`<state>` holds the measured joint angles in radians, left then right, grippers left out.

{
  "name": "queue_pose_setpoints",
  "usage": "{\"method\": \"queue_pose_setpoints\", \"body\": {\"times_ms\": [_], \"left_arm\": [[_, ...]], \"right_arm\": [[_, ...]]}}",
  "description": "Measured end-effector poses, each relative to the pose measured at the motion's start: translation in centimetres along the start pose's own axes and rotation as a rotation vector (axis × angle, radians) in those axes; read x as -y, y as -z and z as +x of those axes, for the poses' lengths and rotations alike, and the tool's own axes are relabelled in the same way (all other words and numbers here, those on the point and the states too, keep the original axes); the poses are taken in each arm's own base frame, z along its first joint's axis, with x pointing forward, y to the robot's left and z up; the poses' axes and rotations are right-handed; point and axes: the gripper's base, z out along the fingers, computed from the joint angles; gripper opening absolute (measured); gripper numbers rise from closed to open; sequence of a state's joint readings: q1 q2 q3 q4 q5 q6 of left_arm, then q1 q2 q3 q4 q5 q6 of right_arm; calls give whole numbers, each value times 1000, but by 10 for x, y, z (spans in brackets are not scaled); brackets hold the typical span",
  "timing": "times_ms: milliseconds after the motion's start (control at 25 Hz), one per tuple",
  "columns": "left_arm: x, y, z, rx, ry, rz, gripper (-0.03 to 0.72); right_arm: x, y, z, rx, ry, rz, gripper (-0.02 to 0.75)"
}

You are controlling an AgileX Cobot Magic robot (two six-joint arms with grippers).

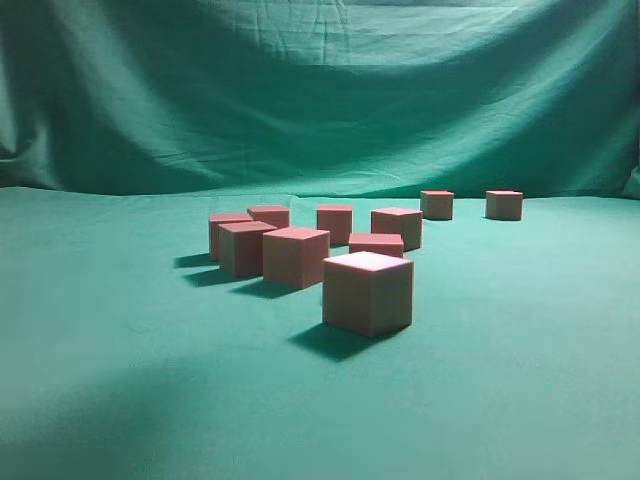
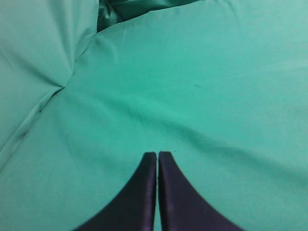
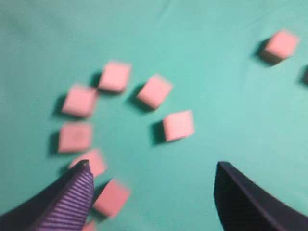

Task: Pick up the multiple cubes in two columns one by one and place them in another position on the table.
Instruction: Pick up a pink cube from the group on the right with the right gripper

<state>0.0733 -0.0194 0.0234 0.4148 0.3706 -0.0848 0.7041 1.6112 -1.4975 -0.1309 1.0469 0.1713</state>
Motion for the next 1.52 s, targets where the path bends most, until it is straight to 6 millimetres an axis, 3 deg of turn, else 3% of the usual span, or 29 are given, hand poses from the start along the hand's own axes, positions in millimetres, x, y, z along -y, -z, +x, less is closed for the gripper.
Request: {"method": "queue_pose_setpoints", "body": {"times_ms": [160, 360, 480, 680, 840, 1280, 1520], "left_arm": [[0, 0, 0, 0, 0, 0, 0], [0, 0, 0, 0, 0, 0, 0], [0, 0, 0, 0, 0, 0, 0], [0, 0, 0, 0, 0, 0, 0], [0, 0, 0, 0, 0, 0, 0], [0, 0, 0, 0, 0, 0, 0], [0, 0, 0, 0, 0, 0, 0]], "right_arm": [[55, -1, -33, 37, -137, 101, 478], [125, -57, -59, -71, -271, 159, 478], [150, -96, -69, -94, -341, 92, 478], [163, -153, -78, -85, -358, 13, 478], [167, -185, -78, -55, -340, 19, 478], [176, -225, -75, 11, -333, 88, 478], [176, -236, -71, -2, -336, 87, 478]]}}
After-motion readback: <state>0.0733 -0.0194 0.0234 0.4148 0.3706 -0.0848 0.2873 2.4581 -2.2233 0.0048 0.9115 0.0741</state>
